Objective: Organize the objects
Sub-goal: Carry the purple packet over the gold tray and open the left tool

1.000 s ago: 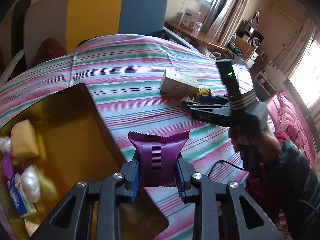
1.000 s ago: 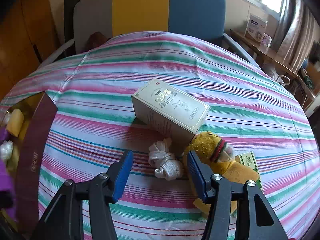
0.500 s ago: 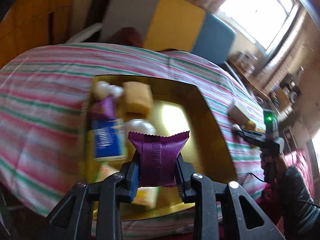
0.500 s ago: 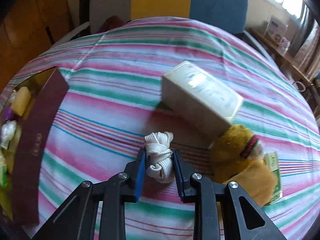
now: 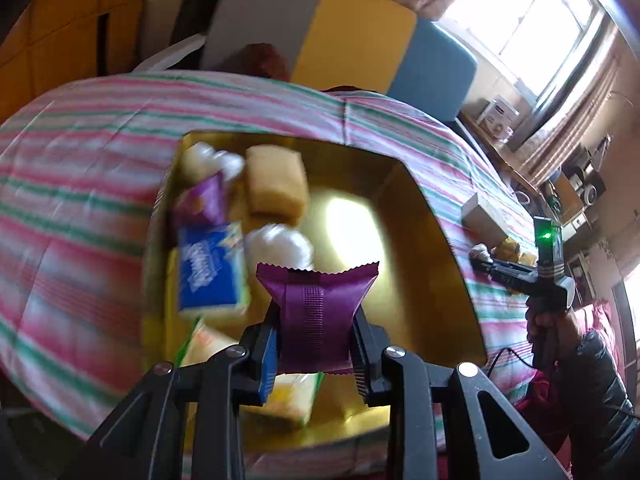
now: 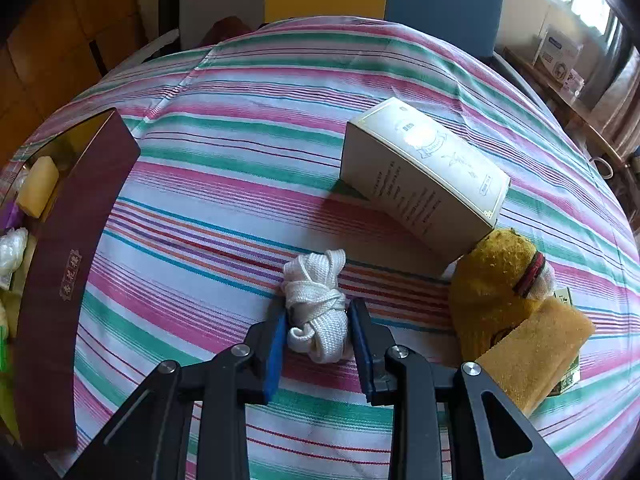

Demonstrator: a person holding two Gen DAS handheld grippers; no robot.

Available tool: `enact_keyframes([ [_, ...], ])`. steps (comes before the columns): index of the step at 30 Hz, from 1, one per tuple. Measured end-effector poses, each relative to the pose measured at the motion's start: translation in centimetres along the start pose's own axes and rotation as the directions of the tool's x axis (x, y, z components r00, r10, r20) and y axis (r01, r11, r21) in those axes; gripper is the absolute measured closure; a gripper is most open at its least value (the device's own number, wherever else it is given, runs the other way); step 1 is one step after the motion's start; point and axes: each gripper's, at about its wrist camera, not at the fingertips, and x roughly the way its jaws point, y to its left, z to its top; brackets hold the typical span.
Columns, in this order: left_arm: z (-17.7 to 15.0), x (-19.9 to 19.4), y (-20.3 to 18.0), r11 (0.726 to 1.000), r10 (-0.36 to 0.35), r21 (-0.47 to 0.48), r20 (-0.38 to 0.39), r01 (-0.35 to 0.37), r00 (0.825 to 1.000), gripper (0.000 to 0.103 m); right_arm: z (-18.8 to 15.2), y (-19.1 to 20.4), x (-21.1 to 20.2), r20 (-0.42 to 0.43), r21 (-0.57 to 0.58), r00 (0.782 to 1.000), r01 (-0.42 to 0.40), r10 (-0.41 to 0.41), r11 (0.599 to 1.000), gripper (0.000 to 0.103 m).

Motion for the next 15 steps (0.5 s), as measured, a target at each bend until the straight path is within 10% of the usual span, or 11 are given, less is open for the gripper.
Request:
enact_keyframes([
  [15, 9.1, 9.8, -3.7, 0.997, -0.006, 0.082, -0.073, 0.012, 0.997, 0.073, 0.0, 0.4, 0.0, 0.002, -0.040, 1.000, 0.024, -0.024, 0.999, 0.073],
])
